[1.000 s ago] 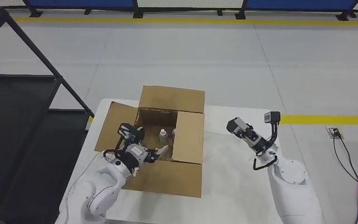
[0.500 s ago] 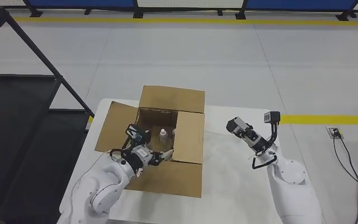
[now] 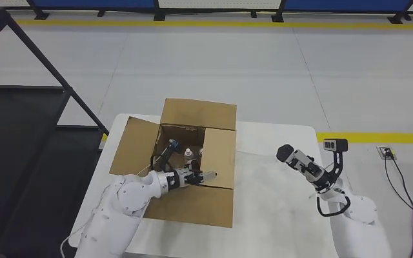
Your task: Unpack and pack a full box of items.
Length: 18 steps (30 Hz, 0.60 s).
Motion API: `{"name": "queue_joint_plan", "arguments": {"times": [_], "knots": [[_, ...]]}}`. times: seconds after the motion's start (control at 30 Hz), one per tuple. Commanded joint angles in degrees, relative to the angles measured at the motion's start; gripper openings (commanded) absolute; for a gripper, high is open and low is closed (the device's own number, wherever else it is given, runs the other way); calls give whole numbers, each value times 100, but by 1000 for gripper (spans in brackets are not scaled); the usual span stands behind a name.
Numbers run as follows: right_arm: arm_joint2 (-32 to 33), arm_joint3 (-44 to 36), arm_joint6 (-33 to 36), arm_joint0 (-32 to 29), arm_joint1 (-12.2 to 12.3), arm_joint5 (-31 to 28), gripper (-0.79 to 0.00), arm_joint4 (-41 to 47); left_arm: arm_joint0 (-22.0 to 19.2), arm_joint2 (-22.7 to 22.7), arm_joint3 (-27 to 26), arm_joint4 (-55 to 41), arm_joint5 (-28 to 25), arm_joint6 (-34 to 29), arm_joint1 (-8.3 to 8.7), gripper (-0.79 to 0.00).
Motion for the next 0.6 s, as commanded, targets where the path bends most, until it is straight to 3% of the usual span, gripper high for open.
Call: {"name": "queue_joint_plan", "arguments": {"times": [0.0, 0.27, 0.57], "knots": [[8, 58, 29, 37, 31, 8, 0, 29, -170, 141, 287, -204, 34, -125, -34, 0], [-103, 204, -175, 219, 125, 71, 0, -361, -502, 388, 852, -744, -173, -221, -113, 0], [-197, 170, -398, 226, 251, 240, 0, -1219, -471, 341, 578, -807, -366, -83, -84, 0]]}}
